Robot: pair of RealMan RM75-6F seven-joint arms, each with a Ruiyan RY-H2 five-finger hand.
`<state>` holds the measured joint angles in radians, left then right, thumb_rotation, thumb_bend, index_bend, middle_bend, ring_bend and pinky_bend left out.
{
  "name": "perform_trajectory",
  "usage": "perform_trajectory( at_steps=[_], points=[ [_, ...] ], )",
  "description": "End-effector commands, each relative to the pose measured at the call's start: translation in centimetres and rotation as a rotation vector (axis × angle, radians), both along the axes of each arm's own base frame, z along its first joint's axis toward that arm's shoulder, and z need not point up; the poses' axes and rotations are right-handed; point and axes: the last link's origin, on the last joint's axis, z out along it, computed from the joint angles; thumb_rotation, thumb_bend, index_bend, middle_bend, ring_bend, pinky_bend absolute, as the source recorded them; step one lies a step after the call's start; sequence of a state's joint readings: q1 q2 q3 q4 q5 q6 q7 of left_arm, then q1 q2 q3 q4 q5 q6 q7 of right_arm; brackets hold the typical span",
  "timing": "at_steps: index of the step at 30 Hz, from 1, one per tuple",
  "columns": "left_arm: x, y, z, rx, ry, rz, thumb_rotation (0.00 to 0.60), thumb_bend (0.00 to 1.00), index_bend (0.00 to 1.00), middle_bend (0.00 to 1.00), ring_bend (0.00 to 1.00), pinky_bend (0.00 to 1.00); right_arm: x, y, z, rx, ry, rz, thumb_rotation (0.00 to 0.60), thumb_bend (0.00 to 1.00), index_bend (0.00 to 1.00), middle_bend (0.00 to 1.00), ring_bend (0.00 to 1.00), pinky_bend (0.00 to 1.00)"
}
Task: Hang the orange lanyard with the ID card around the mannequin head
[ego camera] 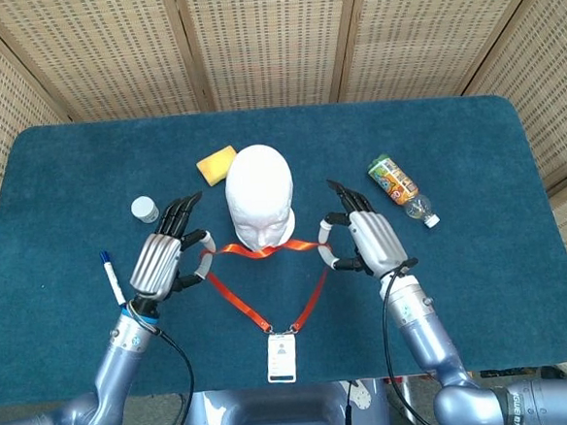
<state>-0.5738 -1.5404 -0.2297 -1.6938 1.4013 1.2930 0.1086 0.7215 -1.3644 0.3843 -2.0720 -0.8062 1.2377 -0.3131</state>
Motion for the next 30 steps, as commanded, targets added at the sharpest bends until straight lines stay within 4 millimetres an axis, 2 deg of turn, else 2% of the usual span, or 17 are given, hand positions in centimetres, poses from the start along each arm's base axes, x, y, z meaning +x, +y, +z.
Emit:
perform_trajectory(
  at_steps=[1,17,24,30],
  points=[
    [1.0,0.3,0.9,0.016,-0.010,-0.008,0.600,0.52,0.70,0.00,0.00,0.00,0.7,-0.2,0.8,-0.022,-0.006,0.007,0.600,0.49,0.73,0.00,0.00,0.00],
    [3.7,1.6,4.3,0.056,-0.039,-0.008,0.600,0.52,0.70,0.00,0.00,0.00,3.1,-1.3,3.7,-0.090,-0.047,0.022,0.600,0.49,0.73,0.01,0.00,0.00],
    [4.1,2.6,6.6,0.057,-0.102,0.031,0.600,0.52,0.70,0.00,0.00,0.00,4.2,-2.1,5.6,-0.142,-0.094,0.022,0.600,0.49,0.73,0.01,0.00,0.00],
    [3.9,3.8,8.3,0.054,-0.148,0.074,0.600,0.52,0.70,0.00,0.00,0.00,4.7,-3.1,6.4,-0.166,-0.071,0.029,0.600,0.49,0.73,0.01,0.00,0.00]
  ],
)
